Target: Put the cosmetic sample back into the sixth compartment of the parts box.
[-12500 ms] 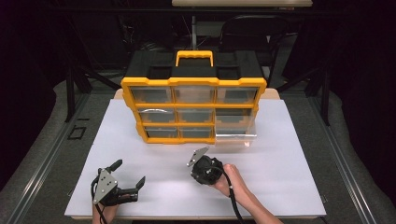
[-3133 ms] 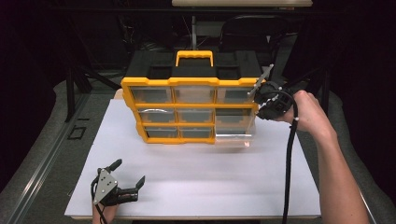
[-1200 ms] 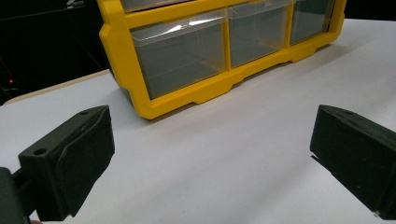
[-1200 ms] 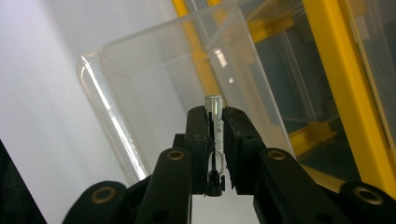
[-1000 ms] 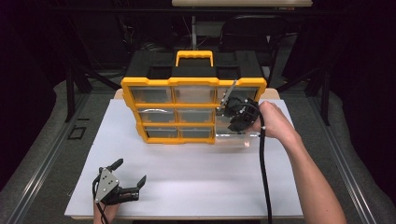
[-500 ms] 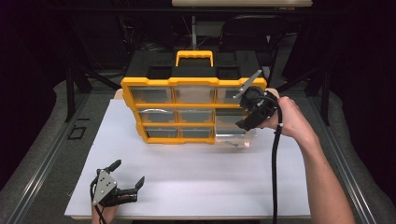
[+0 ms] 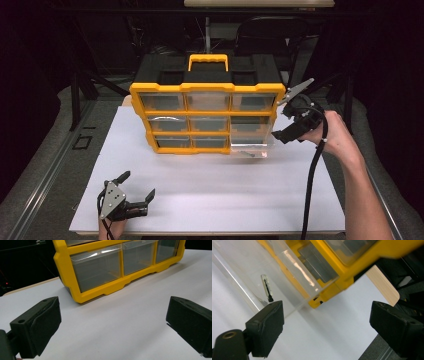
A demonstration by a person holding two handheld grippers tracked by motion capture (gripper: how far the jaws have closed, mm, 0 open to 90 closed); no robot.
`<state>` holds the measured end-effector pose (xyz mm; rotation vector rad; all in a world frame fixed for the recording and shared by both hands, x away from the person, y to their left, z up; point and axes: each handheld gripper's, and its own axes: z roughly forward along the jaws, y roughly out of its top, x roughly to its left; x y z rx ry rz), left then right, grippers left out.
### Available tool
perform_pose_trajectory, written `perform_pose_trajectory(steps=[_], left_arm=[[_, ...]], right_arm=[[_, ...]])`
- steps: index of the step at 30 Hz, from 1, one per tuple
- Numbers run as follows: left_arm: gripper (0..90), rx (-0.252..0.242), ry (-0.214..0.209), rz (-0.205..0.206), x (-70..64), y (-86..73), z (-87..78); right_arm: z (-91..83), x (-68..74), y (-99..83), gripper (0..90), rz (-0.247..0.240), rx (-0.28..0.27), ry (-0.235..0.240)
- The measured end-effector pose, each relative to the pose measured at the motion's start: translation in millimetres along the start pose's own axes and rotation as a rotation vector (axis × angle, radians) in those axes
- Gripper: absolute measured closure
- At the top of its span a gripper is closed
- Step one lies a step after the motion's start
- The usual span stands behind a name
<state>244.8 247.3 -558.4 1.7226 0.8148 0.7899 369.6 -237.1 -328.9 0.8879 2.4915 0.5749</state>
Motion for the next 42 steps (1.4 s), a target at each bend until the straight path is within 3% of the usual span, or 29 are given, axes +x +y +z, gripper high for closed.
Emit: perform_pose_trajectory(steps=[11, 20, 35, 42], left_arm=[[0.0, 0.001, 0.008, -0.005, 0.5, -0.5, -0.4], [0.0, 0.006, 0.004, -0.002, -0.2, -0.7, 0.5], [0.0, 0.009, 0.001, 0.001, -0.3, -0.7, 0.4], [0.0, 0.010, 0.004, 0.000, 1.4, -1.2, 0.6]], right_arm=[[16.8, -5.5, -47.5, 5.4, 0.109, -0.018, -0.034], [48.2, 5.0, -83.8, 1.9, 0.187, -0.043, -0.029], [102.3, 44.4, -129.4, 0.0, 0.292, -0.103, 0.006], [113.9, 60.5, -152.8, 0.0, 0.338, -0.199, -0.008]])
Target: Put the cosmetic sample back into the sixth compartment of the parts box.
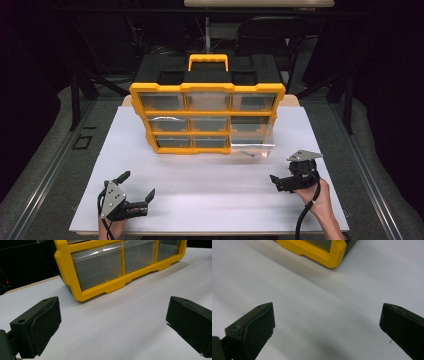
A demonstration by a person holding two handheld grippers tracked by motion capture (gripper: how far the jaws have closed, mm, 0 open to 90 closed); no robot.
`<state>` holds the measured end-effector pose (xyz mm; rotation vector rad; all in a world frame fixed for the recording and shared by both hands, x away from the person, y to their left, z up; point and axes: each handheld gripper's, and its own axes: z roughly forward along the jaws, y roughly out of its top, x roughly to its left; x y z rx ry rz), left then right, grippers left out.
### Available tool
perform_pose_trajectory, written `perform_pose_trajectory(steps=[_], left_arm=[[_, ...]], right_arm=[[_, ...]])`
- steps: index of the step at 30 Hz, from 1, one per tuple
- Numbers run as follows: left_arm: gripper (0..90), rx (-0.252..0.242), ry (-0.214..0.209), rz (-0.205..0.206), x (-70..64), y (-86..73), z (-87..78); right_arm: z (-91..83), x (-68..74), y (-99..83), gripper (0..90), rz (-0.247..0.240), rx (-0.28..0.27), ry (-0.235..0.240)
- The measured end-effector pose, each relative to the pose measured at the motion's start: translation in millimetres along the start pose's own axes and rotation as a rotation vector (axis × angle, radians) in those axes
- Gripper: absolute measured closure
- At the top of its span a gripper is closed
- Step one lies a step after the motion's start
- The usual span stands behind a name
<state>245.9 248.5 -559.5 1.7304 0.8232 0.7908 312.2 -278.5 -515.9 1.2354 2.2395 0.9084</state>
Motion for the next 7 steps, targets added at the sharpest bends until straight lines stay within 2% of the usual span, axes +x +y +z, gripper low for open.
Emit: perform_pose_trajectory(steps=[4, 7], left_arm=[[0.0, 0.001, -0.001, 0.007, -1.2, 1.0, 0.2], [0.0, 0.002, -0.002, 0.006, -0.6, 1.2, 0.3]], right_arm=[[-2.5, 2.4, -14.9, 0.0, 0.014, -0.049, 0.003], [-0.8, 4.5, -23.6, 0.0, 0.017, -0.046, 0.008]])
